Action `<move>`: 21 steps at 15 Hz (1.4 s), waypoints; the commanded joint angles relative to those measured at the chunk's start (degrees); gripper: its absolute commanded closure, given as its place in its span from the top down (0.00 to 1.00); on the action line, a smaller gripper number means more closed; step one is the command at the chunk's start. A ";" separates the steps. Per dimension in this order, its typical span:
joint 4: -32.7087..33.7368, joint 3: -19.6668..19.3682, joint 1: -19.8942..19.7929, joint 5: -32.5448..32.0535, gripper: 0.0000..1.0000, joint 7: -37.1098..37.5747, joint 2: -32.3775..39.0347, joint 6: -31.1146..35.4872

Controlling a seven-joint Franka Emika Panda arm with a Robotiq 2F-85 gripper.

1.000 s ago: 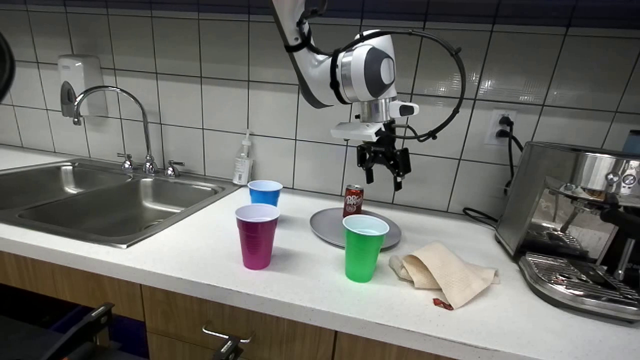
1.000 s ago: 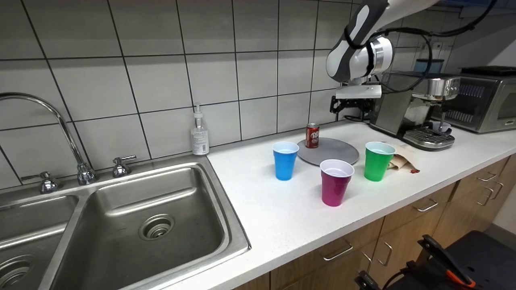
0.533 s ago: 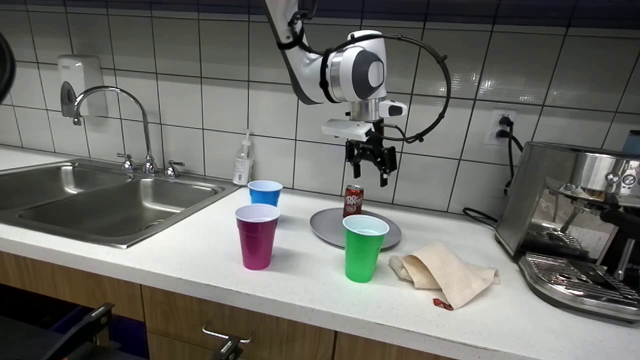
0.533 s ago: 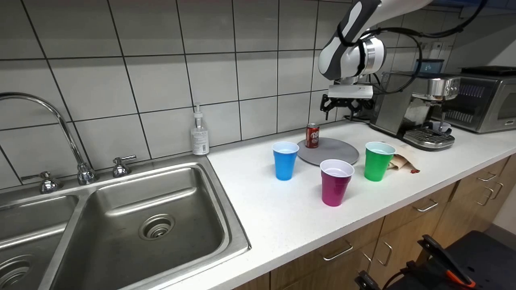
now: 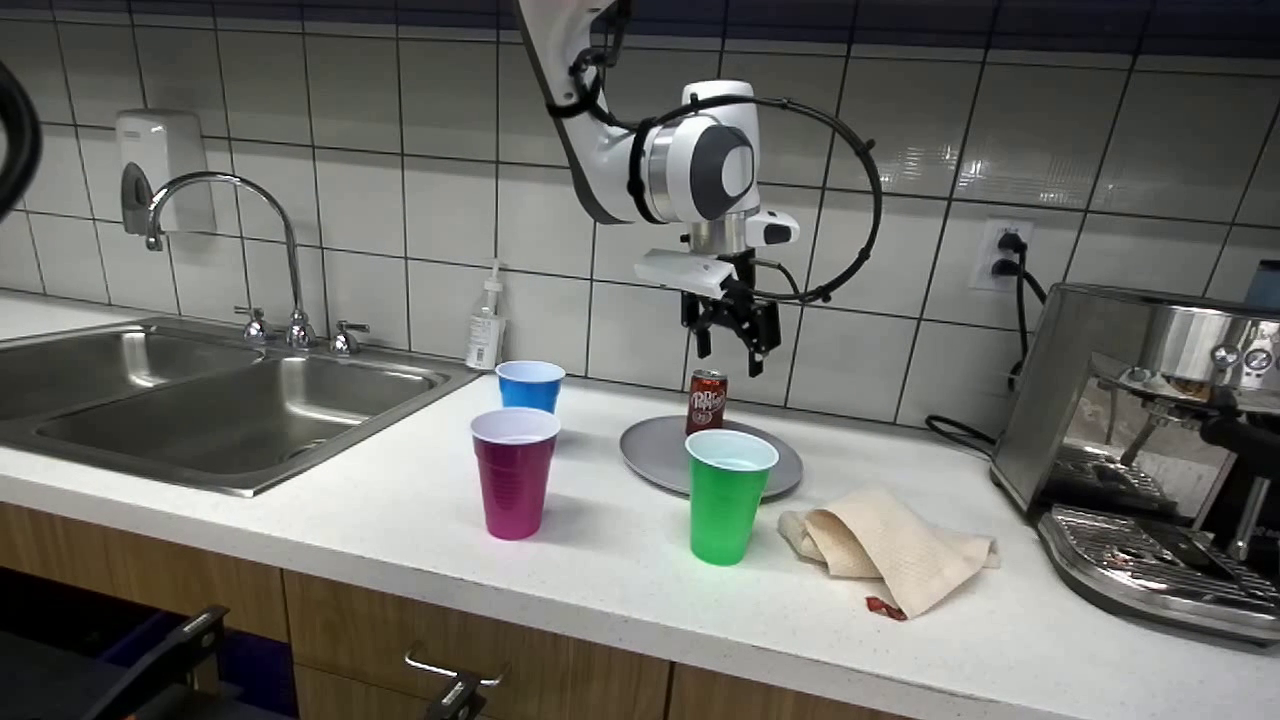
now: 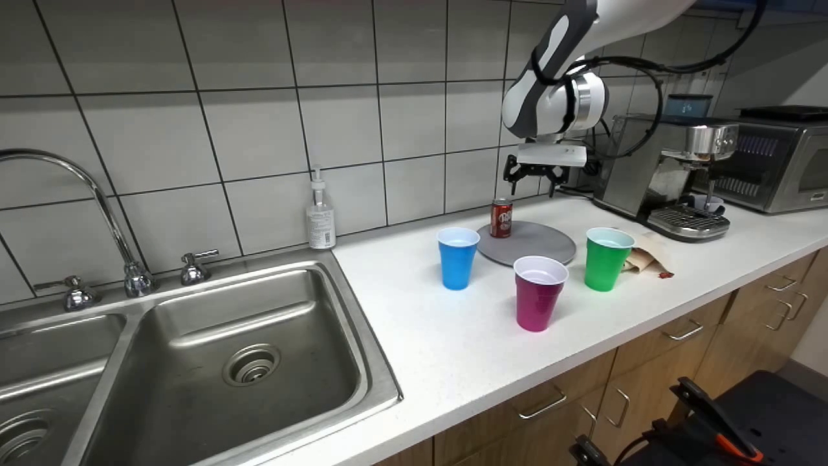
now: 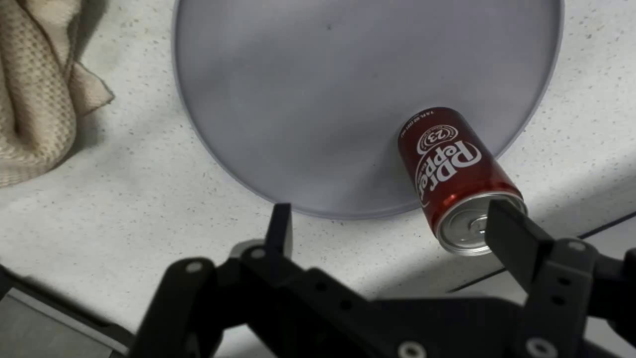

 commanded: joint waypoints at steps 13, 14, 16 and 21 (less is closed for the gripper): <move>7.00 2.40 0.04 1.54 1.00 -4.15 6.89 4.94; 7.57 2.49 0.06 1.59 1.00 -4.20 7.47 5.17; 8.64 2.80 0.05 1.76 1.00 -4.34 8.50 5.41; 11.23 2.68 0.48 1.53 1.00 -4.06 10.96 5.83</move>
